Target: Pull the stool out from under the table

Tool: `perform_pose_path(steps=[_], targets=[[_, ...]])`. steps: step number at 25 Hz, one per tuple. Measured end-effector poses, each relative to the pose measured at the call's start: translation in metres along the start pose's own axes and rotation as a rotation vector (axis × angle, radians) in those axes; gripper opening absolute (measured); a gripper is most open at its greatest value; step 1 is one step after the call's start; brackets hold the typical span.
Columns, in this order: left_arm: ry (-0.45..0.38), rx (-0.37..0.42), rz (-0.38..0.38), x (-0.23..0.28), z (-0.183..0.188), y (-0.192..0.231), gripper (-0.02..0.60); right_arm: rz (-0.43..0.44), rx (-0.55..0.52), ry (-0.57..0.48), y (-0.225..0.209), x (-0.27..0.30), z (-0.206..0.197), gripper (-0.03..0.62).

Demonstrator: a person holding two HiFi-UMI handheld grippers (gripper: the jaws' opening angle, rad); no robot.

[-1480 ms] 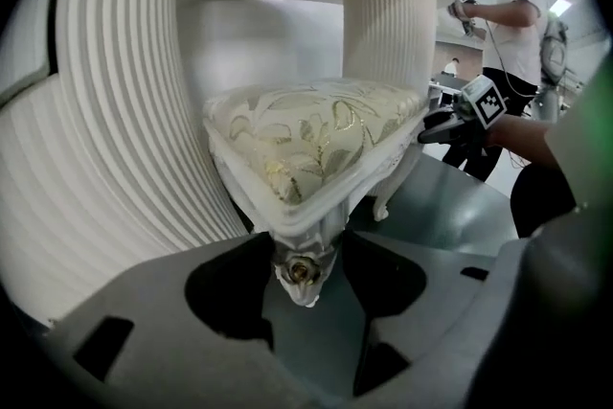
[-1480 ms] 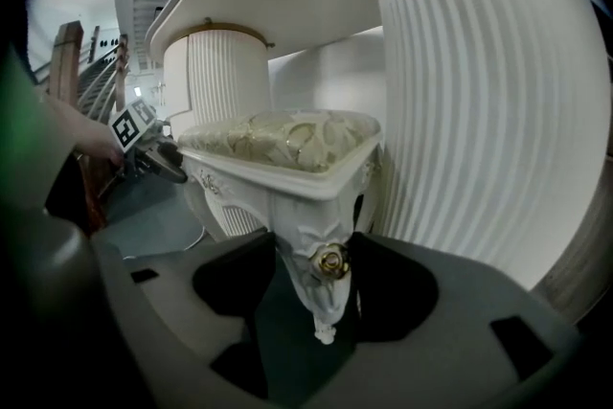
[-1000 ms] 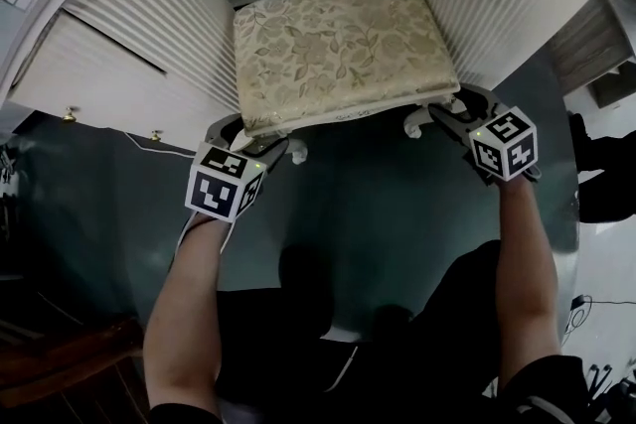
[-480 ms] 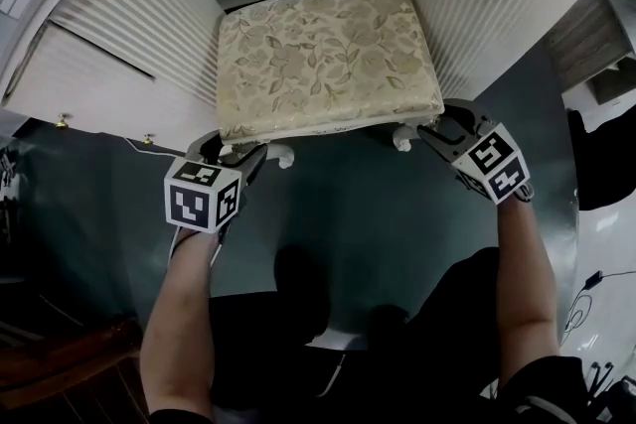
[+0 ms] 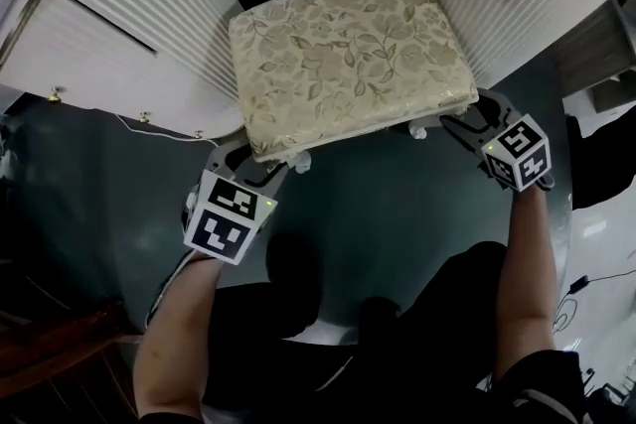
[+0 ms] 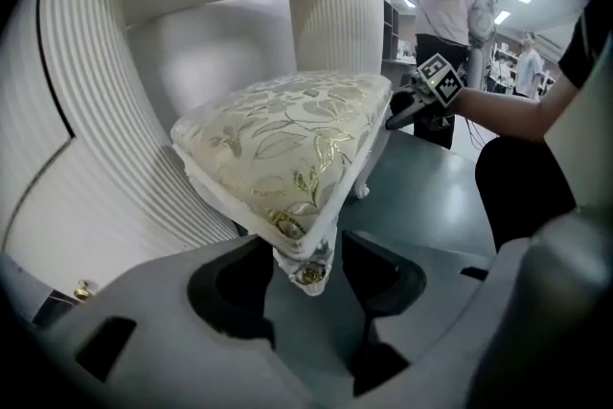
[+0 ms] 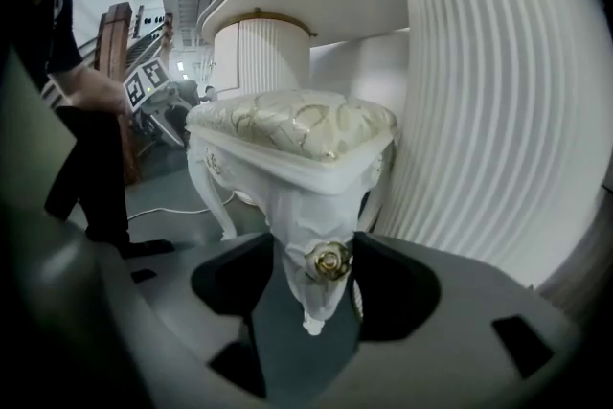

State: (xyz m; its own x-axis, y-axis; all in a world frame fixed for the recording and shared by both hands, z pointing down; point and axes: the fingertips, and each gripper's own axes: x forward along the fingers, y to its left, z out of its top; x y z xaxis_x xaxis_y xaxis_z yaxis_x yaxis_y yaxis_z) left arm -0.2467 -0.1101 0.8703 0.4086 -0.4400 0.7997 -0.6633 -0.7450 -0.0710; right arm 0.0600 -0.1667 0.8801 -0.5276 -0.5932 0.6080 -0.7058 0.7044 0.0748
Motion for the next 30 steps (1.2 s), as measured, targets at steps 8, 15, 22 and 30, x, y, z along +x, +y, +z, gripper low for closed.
perform_pose_path(steps=[8,15,22,30], targets=[[-0.003,-0.215,-0.031,-0.002,0.005,0.007,0.296,0.195,-0.075,0.0,0.004,-0.008,-0.002,0.268],[-0.174,-0.281,-0.08,-0.032,0.04,0.023,0.391,0.265,0.122,-0.207,-0.004,-0.047,0.055,0.335],[-0.227,-0.275,-0.141,-0.027,0.06,0.024,0.47,0.253,0.12,-0.099,0.001,-0.017,0.061,0.426],[-0.096,-0.14,-0.105,-0.008,0.058,0.014,0.515,0.245,0.153,-0.029,0.006,-0.019,0.062,0.416]])
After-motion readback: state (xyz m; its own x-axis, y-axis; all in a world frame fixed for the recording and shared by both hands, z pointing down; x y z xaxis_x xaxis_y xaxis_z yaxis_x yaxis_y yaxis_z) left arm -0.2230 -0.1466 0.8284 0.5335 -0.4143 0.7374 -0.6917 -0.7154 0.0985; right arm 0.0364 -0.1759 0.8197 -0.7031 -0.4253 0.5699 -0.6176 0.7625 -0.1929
